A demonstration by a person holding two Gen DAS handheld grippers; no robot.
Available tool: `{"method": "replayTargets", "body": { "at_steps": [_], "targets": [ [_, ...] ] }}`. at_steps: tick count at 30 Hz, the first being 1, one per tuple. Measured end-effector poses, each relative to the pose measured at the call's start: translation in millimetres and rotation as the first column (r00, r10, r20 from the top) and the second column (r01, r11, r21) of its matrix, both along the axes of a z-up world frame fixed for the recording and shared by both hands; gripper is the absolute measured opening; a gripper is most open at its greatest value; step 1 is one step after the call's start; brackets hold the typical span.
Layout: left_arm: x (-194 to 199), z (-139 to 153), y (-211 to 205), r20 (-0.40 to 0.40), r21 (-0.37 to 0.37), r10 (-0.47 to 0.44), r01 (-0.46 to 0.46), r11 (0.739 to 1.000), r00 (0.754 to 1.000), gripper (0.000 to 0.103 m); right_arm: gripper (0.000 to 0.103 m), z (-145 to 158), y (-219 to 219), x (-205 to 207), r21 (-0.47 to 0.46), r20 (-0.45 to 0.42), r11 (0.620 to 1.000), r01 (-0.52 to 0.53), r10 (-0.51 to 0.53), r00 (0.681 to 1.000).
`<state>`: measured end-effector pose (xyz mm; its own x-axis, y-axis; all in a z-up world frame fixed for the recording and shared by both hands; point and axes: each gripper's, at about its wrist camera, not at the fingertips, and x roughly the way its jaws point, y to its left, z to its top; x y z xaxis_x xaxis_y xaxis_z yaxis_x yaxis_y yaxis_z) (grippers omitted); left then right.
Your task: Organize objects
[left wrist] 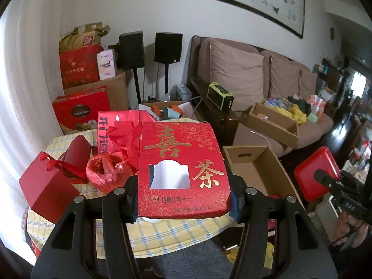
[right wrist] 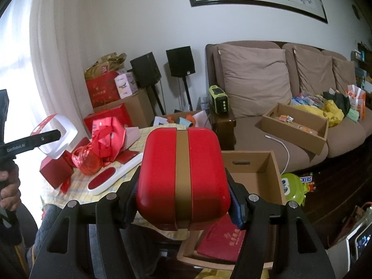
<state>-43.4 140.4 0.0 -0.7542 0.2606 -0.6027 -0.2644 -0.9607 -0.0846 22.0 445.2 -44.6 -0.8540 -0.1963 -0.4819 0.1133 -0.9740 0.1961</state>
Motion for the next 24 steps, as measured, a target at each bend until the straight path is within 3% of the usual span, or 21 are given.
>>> {"method": "replayTargets", "body": {
  "at_steps": [7,24],
  "targets": [
    [-3,0,10,0.026,0.046,-0.026,0.024,0.999,0.999,0.053,0.064,1,8,-1,-0.001,0.012,1.0,0.026,-0.026,1.0],
    [0,2,44,0.023,0.056,-0.077,0.076,0.996,0.997,0.053,0.064,3,23,-2,-0.012,0.023,0.997,0.071,-0.071,0.997]
  ]
}}
